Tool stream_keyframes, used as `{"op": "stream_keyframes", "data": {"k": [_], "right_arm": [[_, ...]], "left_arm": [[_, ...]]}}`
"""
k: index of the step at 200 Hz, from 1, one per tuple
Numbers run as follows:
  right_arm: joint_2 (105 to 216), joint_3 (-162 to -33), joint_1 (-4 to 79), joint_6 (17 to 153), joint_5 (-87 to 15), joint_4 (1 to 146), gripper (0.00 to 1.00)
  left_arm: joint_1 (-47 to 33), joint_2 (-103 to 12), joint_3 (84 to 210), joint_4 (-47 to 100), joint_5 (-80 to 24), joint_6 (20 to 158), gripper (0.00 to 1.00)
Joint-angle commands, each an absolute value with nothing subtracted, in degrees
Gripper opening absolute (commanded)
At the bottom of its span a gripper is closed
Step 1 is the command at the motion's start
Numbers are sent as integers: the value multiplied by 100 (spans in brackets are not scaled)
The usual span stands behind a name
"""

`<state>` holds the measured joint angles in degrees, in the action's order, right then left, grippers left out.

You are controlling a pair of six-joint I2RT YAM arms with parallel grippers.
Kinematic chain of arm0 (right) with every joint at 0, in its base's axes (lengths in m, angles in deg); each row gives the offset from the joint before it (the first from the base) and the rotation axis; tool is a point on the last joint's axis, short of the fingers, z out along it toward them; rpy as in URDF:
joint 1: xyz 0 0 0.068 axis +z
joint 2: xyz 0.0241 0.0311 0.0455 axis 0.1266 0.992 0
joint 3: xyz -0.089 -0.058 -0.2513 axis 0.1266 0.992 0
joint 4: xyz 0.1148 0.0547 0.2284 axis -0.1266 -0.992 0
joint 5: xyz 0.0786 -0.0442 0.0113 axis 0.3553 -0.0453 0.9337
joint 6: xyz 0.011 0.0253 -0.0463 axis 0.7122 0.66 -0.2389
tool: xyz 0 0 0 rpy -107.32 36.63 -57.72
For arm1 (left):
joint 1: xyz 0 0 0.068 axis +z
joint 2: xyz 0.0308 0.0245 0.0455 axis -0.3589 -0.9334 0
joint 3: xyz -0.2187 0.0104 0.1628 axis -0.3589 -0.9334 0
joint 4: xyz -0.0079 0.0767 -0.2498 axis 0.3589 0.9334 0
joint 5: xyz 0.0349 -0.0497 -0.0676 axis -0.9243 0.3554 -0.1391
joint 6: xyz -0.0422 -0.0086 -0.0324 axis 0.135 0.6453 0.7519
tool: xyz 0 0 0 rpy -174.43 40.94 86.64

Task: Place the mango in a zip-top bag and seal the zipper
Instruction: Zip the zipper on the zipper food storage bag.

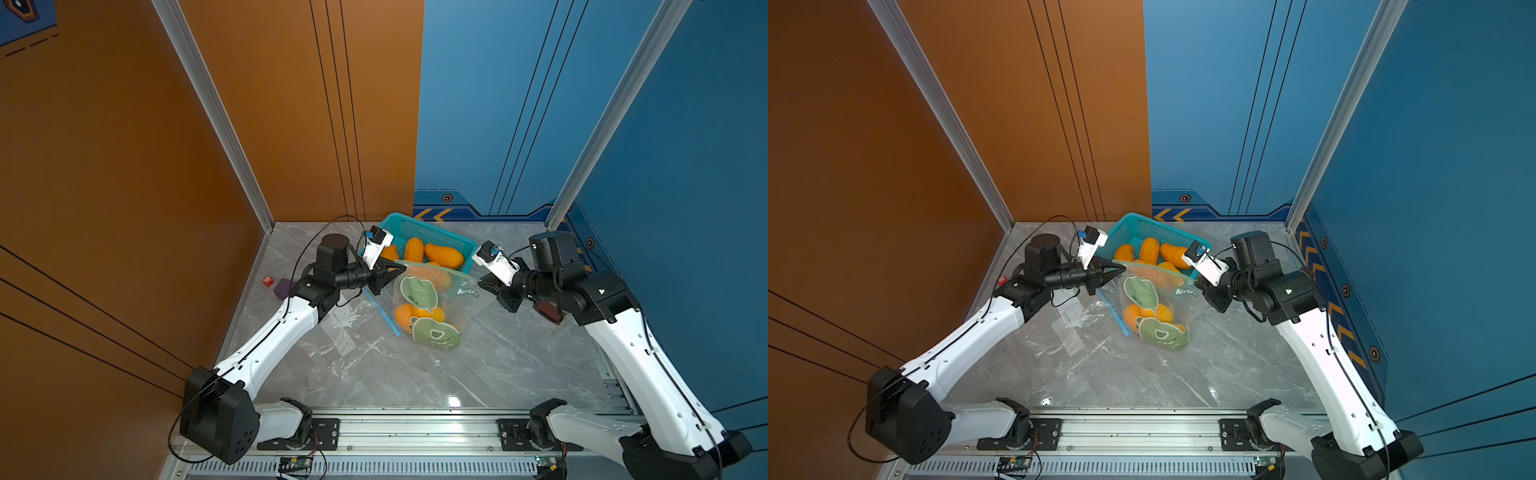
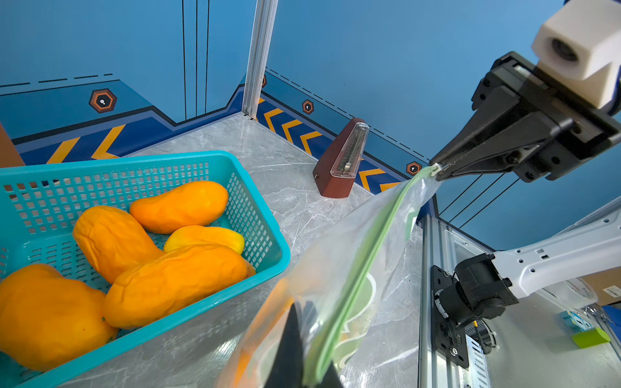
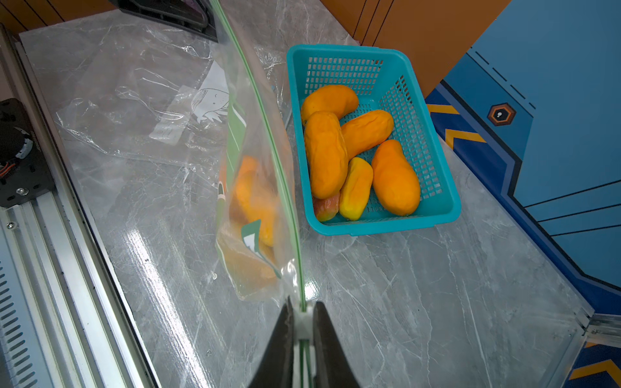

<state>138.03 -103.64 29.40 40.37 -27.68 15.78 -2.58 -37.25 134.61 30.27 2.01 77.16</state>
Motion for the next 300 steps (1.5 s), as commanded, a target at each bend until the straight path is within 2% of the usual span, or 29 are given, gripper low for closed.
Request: {"op": "stream_keyframes", "data": {"k": [1,27,84,102,139,185,230,246,300], "right_arm": [[13812,-10377,2977,4361,-2447,1721,49],[13922,-10398,2986,4383,-2319,1713,60],[14112,-10341,2721,4395,-2365,1763,61],[14103,-10343,2662,4361,-2182,1764,55],[13977,-10310,2524,4313,-2101,1773,32],[13876,-10131,2294,4324,-1943,1782,29],[13920,-10095,2281,4316,-1905,1817,10],[13897,-10077,2262,4316,-2006,1826,7],[13587,-9923,1901,4292,-2021,1893,5]], "left_arm": [[-392,-3848,13624,2971,192,7696,0],[-454,-3837,13669,2936,200,7587,0],[-453,-3792,13663,2900,255,7510,0],[-429,-3786,13662,2900,239,7511,0],[-361,-3792,13665,2900,151,7529,0],[-279,-3762,13647,2896,150,7552,0],[-261,-3764,13626,2874,158,7586,0],[-237,-3740,13604,2874,108,7606,0],[138,-3596,13455,2868,-1,7824,0]]}}
